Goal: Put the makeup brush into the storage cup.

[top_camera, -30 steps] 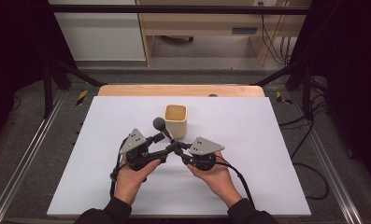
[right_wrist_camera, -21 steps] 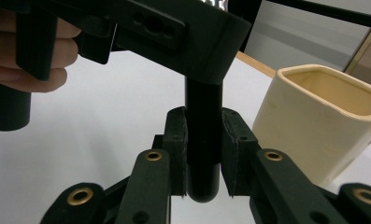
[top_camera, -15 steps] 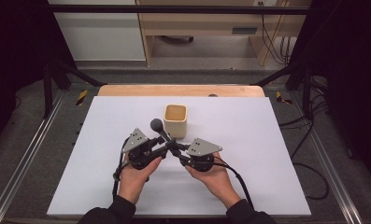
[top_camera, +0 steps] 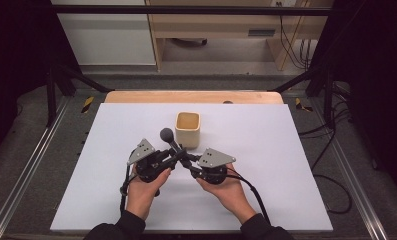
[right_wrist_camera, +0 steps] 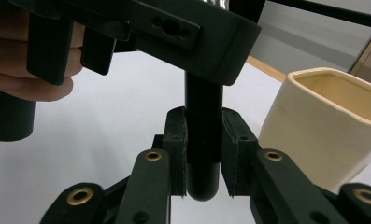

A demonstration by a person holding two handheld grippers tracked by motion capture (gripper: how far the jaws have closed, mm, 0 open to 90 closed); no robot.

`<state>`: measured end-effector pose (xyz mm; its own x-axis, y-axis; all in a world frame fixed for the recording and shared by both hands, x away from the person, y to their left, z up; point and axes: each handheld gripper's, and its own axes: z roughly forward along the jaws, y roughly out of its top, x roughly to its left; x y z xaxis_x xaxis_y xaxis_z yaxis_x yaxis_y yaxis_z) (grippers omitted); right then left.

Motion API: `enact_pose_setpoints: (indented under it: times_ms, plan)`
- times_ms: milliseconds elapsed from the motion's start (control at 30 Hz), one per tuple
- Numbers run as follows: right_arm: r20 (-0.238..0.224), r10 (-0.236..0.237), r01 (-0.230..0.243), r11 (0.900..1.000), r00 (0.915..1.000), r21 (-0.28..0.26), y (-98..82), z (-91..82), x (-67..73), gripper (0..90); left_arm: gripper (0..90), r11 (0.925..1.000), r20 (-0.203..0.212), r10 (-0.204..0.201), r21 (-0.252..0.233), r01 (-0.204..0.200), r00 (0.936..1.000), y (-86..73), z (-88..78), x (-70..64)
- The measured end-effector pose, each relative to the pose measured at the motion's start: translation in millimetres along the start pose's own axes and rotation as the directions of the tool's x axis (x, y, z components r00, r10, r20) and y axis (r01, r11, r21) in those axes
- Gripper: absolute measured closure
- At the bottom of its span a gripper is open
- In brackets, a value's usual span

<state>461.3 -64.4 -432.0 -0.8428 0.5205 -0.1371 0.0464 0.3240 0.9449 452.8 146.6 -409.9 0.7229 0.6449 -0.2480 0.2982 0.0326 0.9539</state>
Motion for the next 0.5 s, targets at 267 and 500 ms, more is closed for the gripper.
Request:
enact_pose_setpoints:
  times_ms: [267,500]
  plan:
    - [0.001,-0.025,0.025,1.000,0.9997,0.020,2.9,-0.6,0.6,70.1,73.2,1.0000,-0.007,0.007,-0.004,-0.007,1.0000,2.3,-0.9,-1.6]
    - [0.012,-0.018,0.017,0.997,0.9998,0.073,2.3,-1.3,0.5,49.1,73.2,0.9996,-0.032,0.027,-0.005,-0.028,0.9991,4.6,-3.2,-0.9]
